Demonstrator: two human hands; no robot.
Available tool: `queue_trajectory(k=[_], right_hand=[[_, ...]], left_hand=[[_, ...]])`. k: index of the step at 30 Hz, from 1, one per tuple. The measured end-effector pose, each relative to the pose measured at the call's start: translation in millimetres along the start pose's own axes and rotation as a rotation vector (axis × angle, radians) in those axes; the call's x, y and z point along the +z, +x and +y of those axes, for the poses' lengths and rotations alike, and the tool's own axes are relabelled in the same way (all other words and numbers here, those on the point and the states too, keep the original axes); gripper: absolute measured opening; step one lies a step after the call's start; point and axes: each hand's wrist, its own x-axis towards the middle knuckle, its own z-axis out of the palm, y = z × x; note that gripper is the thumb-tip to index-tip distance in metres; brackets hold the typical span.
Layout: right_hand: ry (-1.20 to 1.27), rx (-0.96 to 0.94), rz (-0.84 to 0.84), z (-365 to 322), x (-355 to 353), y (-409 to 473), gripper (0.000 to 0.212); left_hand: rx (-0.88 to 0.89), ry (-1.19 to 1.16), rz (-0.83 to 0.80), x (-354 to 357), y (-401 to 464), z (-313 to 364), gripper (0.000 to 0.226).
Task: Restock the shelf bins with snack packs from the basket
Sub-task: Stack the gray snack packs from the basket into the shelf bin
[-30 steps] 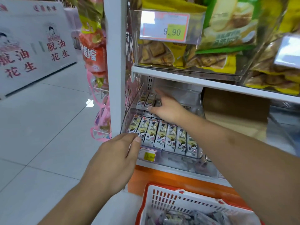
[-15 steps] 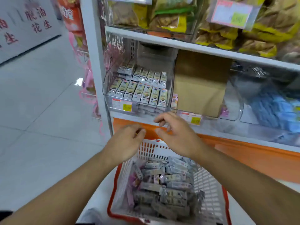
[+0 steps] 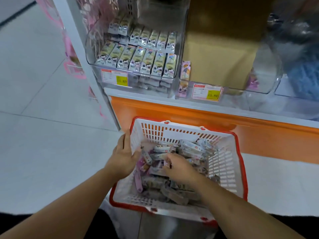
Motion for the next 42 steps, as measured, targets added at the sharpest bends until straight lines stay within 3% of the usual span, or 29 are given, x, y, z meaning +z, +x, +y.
queue_trajectory(k=[6,12,15,23,26,28,30,33,37,42], right_hand=[[-0.119,0.082,-0.114,13.5,45.9,38.8,0.053],[-0.204,0.063,0.054,10.4,65.2,46.9,0.03],[-0.168,0.039,0.039,7.6,56.4,41.5,0.034],[0.112,-0.15,0.195,-33.3,-12.6,-7.0,0.018],[0.237,-0.259,0.288,-63.8,-63.2,-35.1,0.026],[0.196,-0.353,0.352,-81.8,-99.3,-61.5,0.027],[0.129,-0.444,0.427,-98.0,-133.1,-91.1,0.03],[0.06,-0.601,0.6,-116.7,-171.0,-132.6,0.035],[0.008,-0.767,0.732,-124.7,-189.9,-173.8,0.043],[-0.007,-0.799,0.759,-119.9,-191.7,-182.8,0.039]], left_hand=[[-0.008,-0.018,0.029,5.5,4.0,-2.4,0.081],[-0.016,0.014,0.041,7.7,5.6,-6.6,0.081],[-0.047,0.026,0.017,7.2,7.3,-7.4,0.081],[-0.158,0.118,-0.049,-10.5,-1.1,16.3,0.078],[-0.193,0.126,-0.035,-36.8,-8.4,42.0,0.073],[-0.174,0.111,-0.088,-63.2,-15.9,72.8,0.071],[-0.135,-0.036,-0.159,-93.2,-25.4,109.8,0.068],[-0.156,-0.549,-0.313,-126.8,-47.3,160.5,0.055],[-0.019,-0.976,-0.479,-156.9,-83.5,202.0,0.05],[0.095,-1.134,-0.373,-166.1,-97.9,207.0,0.032]])
